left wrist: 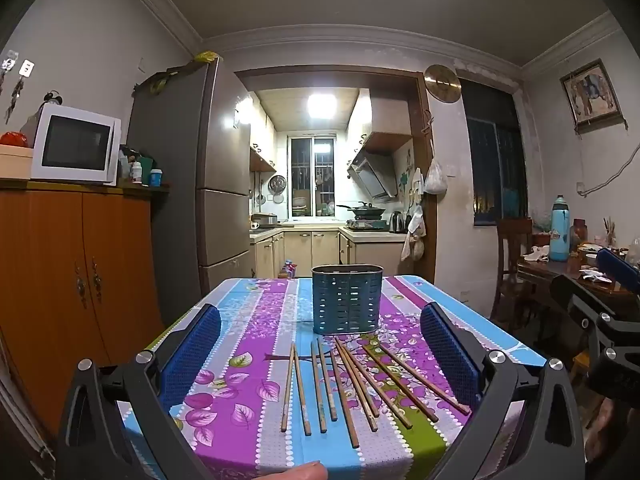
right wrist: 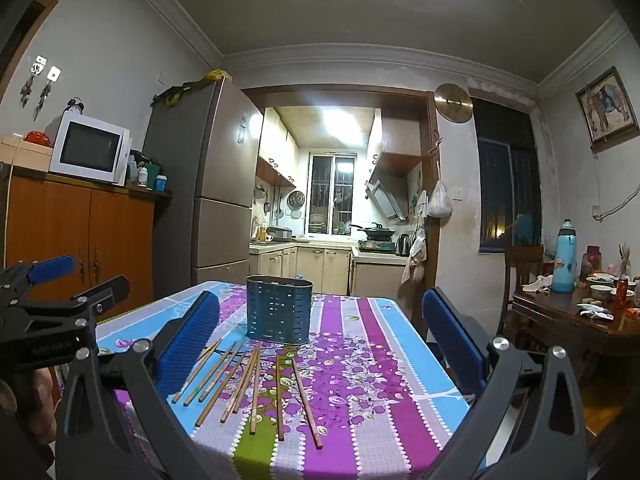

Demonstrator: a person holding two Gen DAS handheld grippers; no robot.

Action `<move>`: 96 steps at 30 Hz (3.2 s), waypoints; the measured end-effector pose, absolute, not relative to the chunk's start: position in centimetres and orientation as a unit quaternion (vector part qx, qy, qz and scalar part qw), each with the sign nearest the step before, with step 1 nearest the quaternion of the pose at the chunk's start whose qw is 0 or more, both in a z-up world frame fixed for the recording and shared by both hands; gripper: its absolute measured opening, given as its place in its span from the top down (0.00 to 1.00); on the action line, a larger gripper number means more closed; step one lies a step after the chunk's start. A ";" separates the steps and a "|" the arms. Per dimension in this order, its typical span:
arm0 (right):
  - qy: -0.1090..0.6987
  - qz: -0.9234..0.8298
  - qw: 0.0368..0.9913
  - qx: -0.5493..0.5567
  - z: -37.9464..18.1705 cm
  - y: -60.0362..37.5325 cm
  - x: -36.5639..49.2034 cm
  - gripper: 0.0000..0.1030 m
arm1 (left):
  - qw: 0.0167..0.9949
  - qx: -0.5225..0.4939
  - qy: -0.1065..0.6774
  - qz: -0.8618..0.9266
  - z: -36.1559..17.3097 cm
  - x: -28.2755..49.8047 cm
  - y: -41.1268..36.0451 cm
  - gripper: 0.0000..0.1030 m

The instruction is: Organize utensils

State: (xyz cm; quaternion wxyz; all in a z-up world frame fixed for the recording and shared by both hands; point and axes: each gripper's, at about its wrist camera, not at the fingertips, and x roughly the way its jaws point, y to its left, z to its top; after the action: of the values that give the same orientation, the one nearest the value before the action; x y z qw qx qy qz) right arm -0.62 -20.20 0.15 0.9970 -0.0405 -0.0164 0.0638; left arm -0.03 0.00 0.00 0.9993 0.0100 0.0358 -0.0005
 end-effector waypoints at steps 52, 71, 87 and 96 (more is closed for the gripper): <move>-0.010 0.064 0.997 -0.041 0.3 -20.1 -0.3 0.05 | 0.999 0.015 0.043 -0.004 -0.7 0.5 -0.4 0.03; -0.009 0.064 0.997 -0.042 0.2 -20.0 -0.3 0.05 | 0.999 0.011 0.046 -0.015 -1.0 1.0 -0.5 0.03; -0.009 0.068 0.997 -0.048 -0.4 -19.4 0.1 0.05 | 0.997 0.023 0.076 0.010 -0.7 2.0 0.2 0.03; -0.009 0.067 0.996 -0.050 -0.3 -19.2 0.1 0.05 | 0.996 0.029 0.079 0.009 -0.8 2.1 0.2 0.03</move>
State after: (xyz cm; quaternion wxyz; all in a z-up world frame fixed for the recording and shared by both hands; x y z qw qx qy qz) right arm 0.12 -19.23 -0.26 0.9964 -0.0500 -0.0090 0.0672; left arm 2.13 0.20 -0.79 0.9964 0.0294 0.0789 0.0092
